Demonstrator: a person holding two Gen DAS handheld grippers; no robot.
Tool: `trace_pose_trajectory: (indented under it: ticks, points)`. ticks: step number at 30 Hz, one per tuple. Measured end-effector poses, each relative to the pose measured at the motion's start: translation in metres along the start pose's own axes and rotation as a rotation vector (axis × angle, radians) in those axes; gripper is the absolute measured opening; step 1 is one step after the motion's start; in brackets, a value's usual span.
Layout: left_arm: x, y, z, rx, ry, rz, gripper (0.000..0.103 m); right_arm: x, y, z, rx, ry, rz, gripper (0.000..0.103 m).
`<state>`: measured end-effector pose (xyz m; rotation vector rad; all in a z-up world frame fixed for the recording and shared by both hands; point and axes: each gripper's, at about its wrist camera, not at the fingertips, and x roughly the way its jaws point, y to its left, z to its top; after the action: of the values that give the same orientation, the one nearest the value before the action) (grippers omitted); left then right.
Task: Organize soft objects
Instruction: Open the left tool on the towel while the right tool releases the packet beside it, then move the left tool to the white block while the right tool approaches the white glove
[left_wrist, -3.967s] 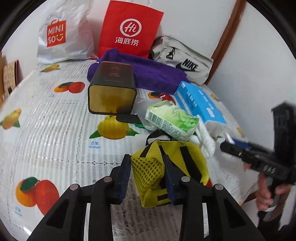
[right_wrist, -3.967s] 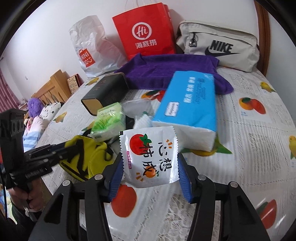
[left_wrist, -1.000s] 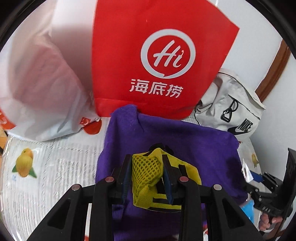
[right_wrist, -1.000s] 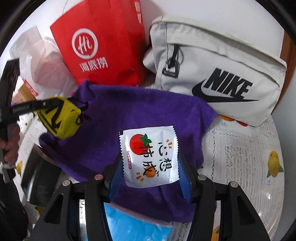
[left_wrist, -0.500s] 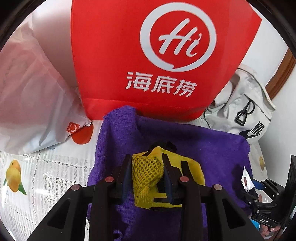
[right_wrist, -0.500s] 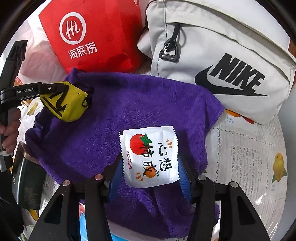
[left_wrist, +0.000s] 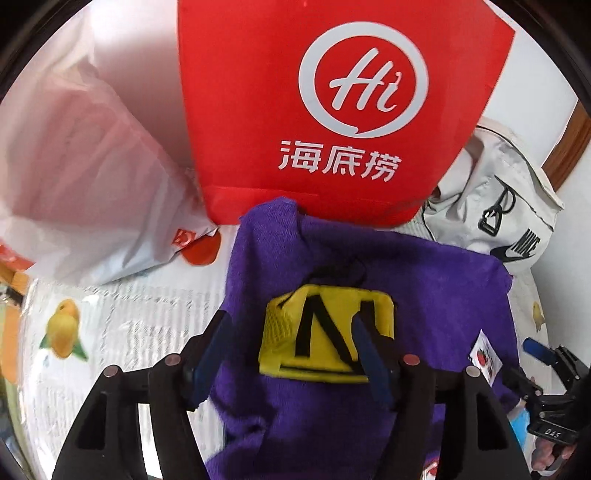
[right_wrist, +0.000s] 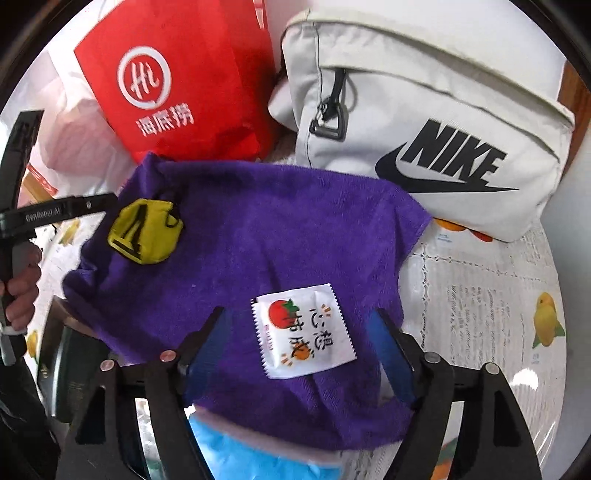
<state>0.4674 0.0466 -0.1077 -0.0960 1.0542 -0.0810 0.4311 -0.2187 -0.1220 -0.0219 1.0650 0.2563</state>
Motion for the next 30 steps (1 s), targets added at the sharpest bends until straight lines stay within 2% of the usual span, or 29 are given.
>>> trace_pose_trajectory:
  ticks: [2,6,7,10,15,22,25,30]
  points:
    - [-0.011,0.0,-0.007,0.01,0.005,0.037,0.067,-0.012,0.003,-0.002,-0.003,-0.02,-0.04,0.079]
    - [-0.04,-0.004,-0.029,0.051,-0.042,0.078,0.067,-0.038,0.012,-0.012,-0.017,-0.061,-0.139,0.079]
    - [-0.049,-0.003,-0.034,0.049,-0.056,0.072,0.067,-0.044,0.013,-0.015,-0.023,-0.068,-0.131,0.079]
    - [-0.075,-0.004,-0.051,0.032,-0.117,0.026,0.067,-0.068,0.022,-0.029,-0.044,-0.114,-0.035,0.079]
    - [-0.12,-0.008,-0.085,0.008,-0.214,-0.003,0.067,-0.096,0.031,-0.055,-0.037,-0.176,0.011,0.079]
    - [-0.153,-0.009,-0.128,-0.016,-0.186,-0.077,0.067,-0.115,0.043,-0.101,-0.019,-0.141,0.037,0.079]
    - [-0.165,-0.011,-0.152,-0.013,-0.188,-0.067,0.067,-0.125,0.048,-0.123,-0.008,-0.143,0.016,0.079]
    - [-0.175,-0.014,-0.189,0.006,-0.182,-0.072,0.067,-0.142,0.054,-0.157,0.011,-0.153,0.048,0.079]
